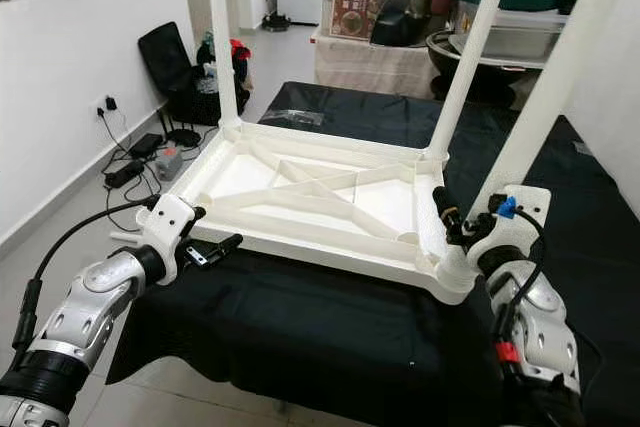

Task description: Building children table

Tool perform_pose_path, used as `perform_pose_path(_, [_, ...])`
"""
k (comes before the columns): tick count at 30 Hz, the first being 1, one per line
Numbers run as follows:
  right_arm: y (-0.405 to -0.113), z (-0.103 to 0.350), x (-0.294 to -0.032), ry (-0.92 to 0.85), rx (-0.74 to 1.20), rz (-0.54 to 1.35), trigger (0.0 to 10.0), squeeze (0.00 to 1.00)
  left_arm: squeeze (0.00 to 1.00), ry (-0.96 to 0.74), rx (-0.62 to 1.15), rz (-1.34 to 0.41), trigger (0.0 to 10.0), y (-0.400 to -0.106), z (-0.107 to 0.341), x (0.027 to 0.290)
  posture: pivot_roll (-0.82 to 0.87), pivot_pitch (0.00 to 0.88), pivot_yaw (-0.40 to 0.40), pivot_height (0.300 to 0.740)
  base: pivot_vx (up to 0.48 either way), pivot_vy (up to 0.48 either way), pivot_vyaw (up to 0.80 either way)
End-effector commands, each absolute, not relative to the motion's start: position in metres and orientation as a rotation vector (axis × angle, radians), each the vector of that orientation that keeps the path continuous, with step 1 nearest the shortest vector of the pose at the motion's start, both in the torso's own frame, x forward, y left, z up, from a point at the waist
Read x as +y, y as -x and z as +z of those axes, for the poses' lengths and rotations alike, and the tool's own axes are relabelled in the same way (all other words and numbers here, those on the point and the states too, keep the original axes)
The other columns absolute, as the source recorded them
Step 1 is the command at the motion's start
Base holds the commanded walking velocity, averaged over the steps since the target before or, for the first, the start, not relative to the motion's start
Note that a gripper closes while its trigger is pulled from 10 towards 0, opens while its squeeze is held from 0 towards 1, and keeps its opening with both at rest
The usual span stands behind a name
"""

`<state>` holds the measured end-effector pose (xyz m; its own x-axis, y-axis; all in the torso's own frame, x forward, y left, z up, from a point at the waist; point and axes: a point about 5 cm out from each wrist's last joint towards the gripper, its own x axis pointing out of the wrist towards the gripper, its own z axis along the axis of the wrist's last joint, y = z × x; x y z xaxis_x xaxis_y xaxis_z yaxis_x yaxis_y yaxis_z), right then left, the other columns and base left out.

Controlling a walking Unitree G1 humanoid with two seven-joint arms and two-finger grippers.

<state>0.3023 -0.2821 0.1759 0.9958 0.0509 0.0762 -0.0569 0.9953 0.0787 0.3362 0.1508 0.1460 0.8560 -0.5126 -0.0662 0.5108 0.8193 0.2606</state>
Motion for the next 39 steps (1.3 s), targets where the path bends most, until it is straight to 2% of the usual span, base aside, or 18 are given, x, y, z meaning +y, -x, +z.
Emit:
perform_pose_path(1, [-0.303, 0.176, -0.269, -0.051, -0.094, 0.137, 0.0, 0.0, 0.0, -0.291, 0.007, -0.554, 10.0, -0.337, 0.144, 0.151, 0.05, 0.0, -0.044, 0.74, 0.0, 0.0, 0.0])
perform_pose_path(7, [-0.303, 0.175, -0.27, -0.034, -0.098, 0.129, 0.0, 0.0, 0.0, -0.292, 0.007, -0.554, 10.0, -0.337, 0.144, 0.151, 0.05, 0.0, -0.045, 0.74, 0.0, 0.0, 0.0])
perform_pose_path(13, [-0.302, 0.172, -0.286, -0.015, -0.092, 0.003, 0.0, 0.0, 0.0, -0.294, 0.008, -0.557, 10.0, -0.336, 0.143, 0.152, 0.05, 0.0, -0.044, 0.74, 0.0, 0.0, 0.0])
perform_pose_path(17, [-0.299, 0.17, -0.286, -0.021, -0.097, -0.017, 0.0, 0.0, 0.0, -0.294, 0.009, -0.562, 10.0, -0.336, 0.143, 0.151, 0.04, 0.0, -0.039, 0.74, 0.0, 0.0, 0.0])
perform_pose_path(18, [-0.295, 0.166, -0.285, 0.037, -0.073, -0.07, 0.0, 0.0, 0.0, -0.294, 0.009, -0.564, 10.0, -0.336, 0.143, 0.151, 0.04, 0.0, -0.039, 0.74, 0.0, 0.0, 0.0])
perform_pose_path(21, [-0.292, 0.156, -0.29, 0.014, -0.012, -0.205, 0.0, 0.0, 0.0, -0.293, 0.009, -0.565, 10.0, -0.336, 0.143, 0.15, 0.04, 0.0, -0.036, 0.74, 0.0, 0.0, 0.0])
perform_pose_path(26, [-0.276, 0.113, -0.276, 0.019, 0.233, -0.495, 0.0, 0.0, 0.0, -0.288, 0.009, -0.565, 10.0, -0.336, 0.142, 0.148, 0.04, 0.0, -0.037, 0.74, 0.0, 0.0, 0.0])
perform_pose_path(31, [-0.277, 0.11, -0.255, 0.011, 0.262, -0.523, 0.0, 0.0, 0.0, -0.287, 0.01, -0.561, 10.0, -0.337, 0.142, 0.147, 0.04, 0.0, -0.038, 0.74, 0.0, 0.0, 0.0])
perform_pose_path(35, [-0.282, 0.116, -0.247, 0.0, 0.26, -0.523, 0.0, 0.0, 0.0, -0.29, 0.01, -0.557, 10.0, -0.337, 0.142, 0.149, 0.04, 0.0, -0.045, 0.74, 0.0, 0.0, 0.0])
perform_pose_path(36, [-0.289, 0.125, -0.243, -0.001, 0.245, -0.495, 10.0, 0.0, 0.0, -0.29, 0.011, -0.552, 10.0, -0.337, 0.142, 0.15, 0.04, 0.0, -0.047, 0.74, 0.0, 0.0, 0.0])
perform_pose_path(39, [-0.29, 0.134, -0.245, 0.003, 0.201, -0.505, 10.0, 0.0, 0.0, -0.289, 0.012, -0.551, 10.0, -0.336, 0.142, 0.15, 0.04, 0.0, -0.049, 0.74, 0.0, 0.0, 0.0])
